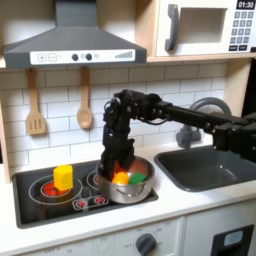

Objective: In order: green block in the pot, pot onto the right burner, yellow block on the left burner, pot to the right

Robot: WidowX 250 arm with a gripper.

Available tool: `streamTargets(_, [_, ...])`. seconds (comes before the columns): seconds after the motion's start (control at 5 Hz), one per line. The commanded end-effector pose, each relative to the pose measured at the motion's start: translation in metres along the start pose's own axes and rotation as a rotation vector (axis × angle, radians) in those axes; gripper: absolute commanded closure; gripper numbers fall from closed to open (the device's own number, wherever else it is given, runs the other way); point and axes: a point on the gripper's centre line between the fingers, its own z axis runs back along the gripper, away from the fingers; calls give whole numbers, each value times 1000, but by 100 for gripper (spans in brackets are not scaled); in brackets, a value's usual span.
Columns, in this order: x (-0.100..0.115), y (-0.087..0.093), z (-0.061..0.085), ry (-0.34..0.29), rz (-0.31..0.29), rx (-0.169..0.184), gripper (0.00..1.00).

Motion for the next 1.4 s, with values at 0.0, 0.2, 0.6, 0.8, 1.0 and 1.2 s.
streamTargets(0.0, [-4, -4, 13, 67, -92, -55, 0])
streamTargets(0.2, [-8, -5, 9, 103, -183, -48, 0])
streamTargets(0.6, [-6, 0, 14, 122, -250, -39, 0])
streamTargets(0.8, [-8, 8, 17, 147, -275, -58, 0])
streamTargets(1.0, [-10, 17, 24, 144, -318, -69, 0])
streamTargets(1.2, [-13, 22, 20, 157, -301, -56, 0])
